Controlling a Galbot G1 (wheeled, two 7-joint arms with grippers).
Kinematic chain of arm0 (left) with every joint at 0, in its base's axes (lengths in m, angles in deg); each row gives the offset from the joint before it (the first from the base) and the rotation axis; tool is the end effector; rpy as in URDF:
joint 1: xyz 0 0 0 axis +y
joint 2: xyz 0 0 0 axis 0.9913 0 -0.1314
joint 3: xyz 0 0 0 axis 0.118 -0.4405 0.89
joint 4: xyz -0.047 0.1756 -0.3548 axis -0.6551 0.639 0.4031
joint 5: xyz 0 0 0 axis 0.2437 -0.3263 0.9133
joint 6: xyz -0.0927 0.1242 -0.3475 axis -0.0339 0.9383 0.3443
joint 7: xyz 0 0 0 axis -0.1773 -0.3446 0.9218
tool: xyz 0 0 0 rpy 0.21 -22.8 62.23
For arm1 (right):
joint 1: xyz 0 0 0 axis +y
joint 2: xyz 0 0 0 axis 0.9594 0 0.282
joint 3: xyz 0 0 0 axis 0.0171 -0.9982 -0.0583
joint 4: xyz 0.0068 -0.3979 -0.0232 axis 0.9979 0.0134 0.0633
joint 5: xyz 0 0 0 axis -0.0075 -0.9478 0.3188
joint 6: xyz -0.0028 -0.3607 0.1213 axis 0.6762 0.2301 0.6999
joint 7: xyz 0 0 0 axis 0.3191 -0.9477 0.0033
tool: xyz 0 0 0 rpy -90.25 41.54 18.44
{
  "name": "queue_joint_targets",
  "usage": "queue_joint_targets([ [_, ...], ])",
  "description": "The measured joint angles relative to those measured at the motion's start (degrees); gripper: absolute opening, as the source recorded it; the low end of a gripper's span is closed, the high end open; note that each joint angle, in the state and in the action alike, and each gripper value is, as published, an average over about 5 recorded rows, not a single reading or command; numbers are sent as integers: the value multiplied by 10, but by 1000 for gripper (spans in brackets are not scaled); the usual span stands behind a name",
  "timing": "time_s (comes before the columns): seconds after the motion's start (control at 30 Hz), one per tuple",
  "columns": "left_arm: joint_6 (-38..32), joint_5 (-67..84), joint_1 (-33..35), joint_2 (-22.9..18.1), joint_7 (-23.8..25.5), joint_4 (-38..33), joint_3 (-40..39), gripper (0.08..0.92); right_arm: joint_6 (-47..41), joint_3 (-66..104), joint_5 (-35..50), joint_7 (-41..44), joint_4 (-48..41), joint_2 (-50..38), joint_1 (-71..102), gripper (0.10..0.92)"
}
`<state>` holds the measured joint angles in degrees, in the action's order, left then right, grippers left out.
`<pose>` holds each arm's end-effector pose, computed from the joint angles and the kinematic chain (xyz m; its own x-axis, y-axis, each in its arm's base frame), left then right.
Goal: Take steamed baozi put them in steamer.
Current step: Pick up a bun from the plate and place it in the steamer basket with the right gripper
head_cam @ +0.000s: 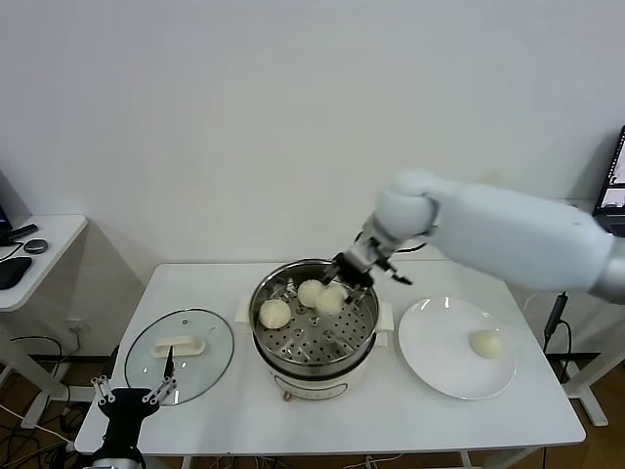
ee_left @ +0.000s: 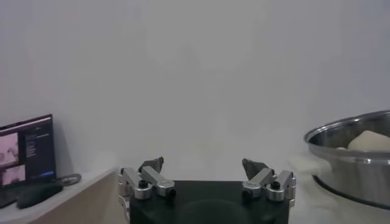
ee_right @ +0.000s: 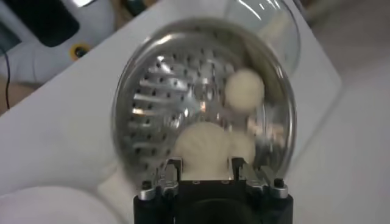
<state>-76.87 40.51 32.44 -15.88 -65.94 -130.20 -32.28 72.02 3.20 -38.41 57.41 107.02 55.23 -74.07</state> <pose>0.1233 0.1058 -0.3521 -0.9922 -0.1028 -0.0701 -0.1179 0.9567 0.2662 0.5633 0.0954 -0.0586 -0.0871 -0.3413 0.9359 -0.4816 -0.8080 -0.3394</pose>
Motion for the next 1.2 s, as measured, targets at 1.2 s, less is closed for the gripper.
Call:
queue_joint_targets([
  [1.2,-1,3,-5,-4,0,9,9,823,193,-29,-127,-16,-35,86,21,818],
])
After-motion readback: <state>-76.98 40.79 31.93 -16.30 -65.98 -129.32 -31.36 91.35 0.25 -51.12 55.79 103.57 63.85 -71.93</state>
